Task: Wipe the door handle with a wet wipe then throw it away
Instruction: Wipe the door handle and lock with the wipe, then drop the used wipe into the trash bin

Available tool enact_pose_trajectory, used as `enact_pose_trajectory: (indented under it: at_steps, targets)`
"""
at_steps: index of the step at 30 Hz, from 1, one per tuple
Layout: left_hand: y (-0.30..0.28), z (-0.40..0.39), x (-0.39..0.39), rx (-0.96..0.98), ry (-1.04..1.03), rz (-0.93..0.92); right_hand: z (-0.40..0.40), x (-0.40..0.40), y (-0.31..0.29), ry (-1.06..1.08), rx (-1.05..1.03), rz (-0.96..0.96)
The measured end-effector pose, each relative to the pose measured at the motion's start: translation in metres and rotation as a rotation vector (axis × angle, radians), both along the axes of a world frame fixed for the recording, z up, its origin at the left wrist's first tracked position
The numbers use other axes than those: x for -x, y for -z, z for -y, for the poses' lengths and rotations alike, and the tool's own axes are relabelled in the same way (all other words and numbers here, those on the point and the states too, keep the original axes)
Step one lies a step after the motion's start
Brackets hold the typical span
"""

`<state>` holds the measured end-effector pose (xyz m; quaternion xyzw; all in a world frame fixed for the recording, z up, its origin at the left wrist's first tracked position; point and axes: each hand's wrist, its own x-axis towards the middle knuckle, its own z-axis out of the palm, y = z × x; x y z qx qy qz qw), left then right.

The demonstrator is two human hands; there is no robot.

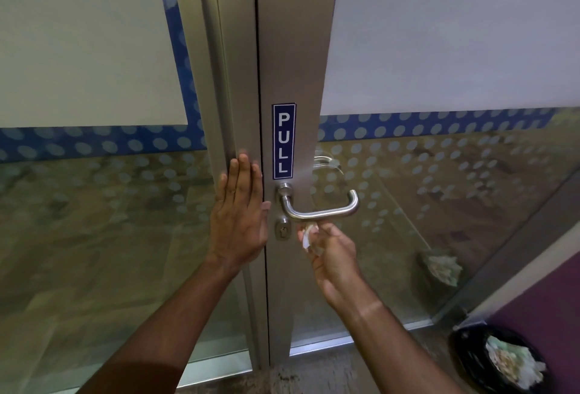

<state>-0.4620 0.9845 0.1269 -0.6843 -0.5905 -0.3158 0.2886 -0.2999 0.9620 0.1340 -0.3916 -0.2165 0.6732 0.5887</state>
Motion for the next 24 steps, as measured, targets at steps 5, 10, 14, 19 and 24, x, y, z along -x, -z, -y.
enact_pose_trajectory:
  at_steps: [5,10,14,19,24]
  targets:
    - [-0.012,0.022,-0.018,0.036,0.092,0.027,0.014,-0.022,-0.001,0.063,-0.025,0.141]
    - [-0.015,0.037,-0.045,0.067,0.19,0.029,0.03,-0.047,-0.005,0.117,-0.186,0.321]
    - [-0.012,0.049,-0.073,0.074,0.277,0.027,0.044,-0.075,-0.006,0.199,-0.268,0.383]
    - [-0.011,0.06,-0.122,0.169,0.394,0.031,0.062,-0.122,-0.006,0.286,-0.344,0.505]
    - [-0.007,0.064,-0.185,0.255,0.521,0.032,0.078,-0.183,-0.002,0.49,-0.342,0.848]
